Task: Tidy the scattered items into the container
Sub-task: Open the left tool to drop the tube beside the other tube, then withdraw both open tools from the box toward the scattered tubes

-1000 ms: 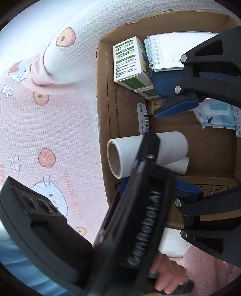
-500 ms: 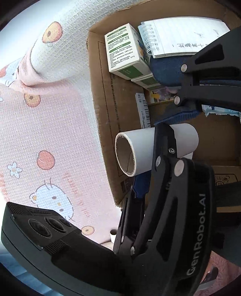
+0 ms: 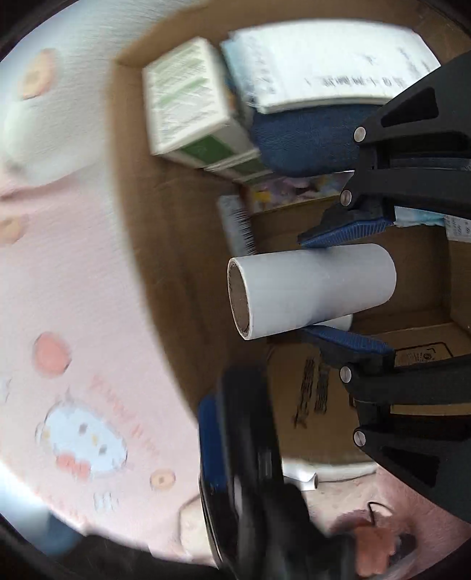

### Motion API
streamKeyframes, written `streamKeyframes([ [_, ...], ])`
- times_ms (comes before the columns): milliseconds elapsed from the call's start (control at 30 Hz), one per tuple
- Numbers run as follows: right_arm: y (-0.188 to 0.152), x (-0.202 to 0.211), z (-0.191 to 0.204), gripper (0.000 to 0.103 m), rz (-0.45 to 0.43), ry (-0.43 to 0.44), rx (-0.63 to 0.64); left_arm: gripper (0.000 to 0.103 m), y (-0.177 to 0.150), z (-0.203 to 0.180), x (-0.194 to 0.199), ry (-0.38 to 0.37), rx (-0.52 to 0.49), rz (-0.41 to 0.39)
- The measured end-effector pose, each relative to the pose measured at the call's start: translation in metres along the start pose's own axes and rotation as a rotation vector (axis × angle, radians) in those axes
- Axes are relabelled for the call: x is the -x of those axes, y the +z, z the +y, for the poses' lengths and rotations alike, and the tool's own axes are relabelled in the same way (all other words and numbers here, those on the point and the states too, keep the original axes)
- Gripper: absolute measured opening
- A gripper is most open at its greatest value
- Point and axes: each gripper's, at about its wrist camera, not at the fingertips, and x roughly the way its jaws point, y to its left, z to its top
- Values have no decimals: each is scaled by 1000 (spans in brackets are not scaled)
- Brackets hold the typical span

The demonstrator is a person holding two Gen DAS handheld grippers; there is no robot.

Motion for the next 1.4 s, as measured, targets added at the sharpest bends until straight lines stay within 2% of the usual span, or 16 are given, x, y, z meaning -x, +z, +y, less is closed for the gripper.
streamKeyframes([
  [67,3,-14,-3,42,60,-15,-35,62,1,2,7,-11,-8,-22],
  [167,8,-34,0,42,137,-38,-57,62,1,1,24,26,-52,-80],
  [267,14,-48,8,42,179,-39,-56,62,1,-2,45,48,-107,-132],
  [433,24,-75,11,42,231,-90,-76,62,-2,-6,75,140,-184,-236],
  [533,27,-82,13,43,241,-102,-68,62,1,0,80,174,-170,-246],
  [700,25,-79,17,46,246,-72,-55,62,4,9,77,146,-128,-229],
  [767,22,-70,17,46,220,-79,-62,62,3,9,78,157,-135,-229],
  [833,21,-55,19,52,171,-88,-66,62,1,6,78,159,-149,-228],
  [1000,15,-16,25,54,6,-63,-29,62,0,0,75,142,-158,-213],
  [1033,15,-16,27,49,-2,-68,-1,62,0,0,74,135,-159,-208],
  [1067,14,-19,29,40,12,-85,15,62,0,-1,73,133,-161,-204],
  [1100,14,-24,29,19,34,-99,13,62,0,-3,73,138,-164,-204],
  [1200,15,-34,25,10,85,-38,-30,62,-2,-5,72,143,-174,-203],
  [1333,16,-53,23,10,145,-62,-53,62,-2,-4,70,124,-162,-188],
  [1400,16,-69,19,9,180,-39,-90,62,-2,-4,68,123,-159,-183],
])
